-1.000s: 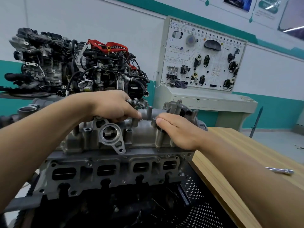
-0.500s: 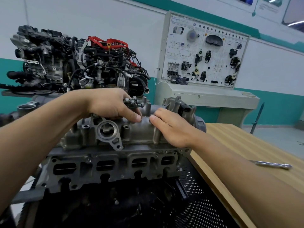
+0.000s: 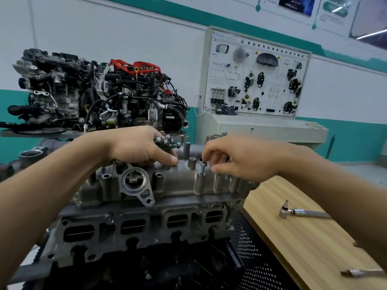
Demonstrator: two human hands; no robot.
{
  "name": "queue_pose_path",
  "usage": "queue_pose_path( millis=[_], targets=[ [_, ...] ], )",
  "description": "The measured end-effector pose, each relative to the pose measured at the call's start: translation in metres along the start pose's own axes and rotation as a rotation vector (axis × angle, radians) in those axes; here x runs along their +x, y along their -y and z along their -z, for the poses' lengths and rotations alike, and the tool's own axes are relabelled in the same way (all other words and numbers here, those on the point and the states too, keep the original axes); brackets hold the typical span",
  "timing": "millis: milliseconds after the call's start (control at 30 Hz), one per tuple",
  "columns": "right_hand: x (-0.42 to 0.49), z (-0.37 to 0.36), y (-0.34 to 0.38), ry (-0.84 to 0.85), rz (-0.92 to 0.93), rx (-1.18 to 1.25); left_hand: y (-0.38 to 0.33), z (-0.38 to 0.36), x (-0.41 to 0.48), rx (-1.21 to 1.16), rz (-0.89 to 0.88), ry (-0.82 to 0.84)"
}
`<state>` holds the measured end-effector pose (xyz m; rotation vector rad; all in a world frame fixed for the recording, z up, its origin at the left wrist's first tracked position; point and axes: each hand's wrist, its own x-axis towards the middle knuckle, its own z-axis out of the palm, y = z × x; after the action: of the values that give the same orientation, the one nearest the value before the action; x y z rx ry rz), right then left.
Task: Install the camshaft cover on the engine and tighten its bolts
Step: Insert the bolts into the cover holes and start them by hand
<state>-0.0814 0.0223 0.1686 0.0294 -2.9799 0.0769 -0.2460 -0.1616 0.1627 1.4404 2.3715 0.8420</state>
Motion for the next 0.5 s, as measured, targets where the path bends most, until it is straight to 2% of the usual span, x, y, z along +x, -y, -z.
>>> queue_pose_path(
  millis=[233, 400, 500],
  targets=[
    [0.01, 0.007, 0.013, 0.116, 0.024, -0.313, -0.003, 0.0, -0.004, 0.061, -0.014, -0.018],
    [0.026, 0.001, 0.018, 0.17, 0.037, -0.381, -0.005, -0.001, -0.007, 0.056, 0.01, -0.003],
    [0.036, -0.001, 0.017, 0.145, 0.015, -0.366, -0.005, 0.0, -0.007, 0.056, 0.017, 0.001]
  ],
)
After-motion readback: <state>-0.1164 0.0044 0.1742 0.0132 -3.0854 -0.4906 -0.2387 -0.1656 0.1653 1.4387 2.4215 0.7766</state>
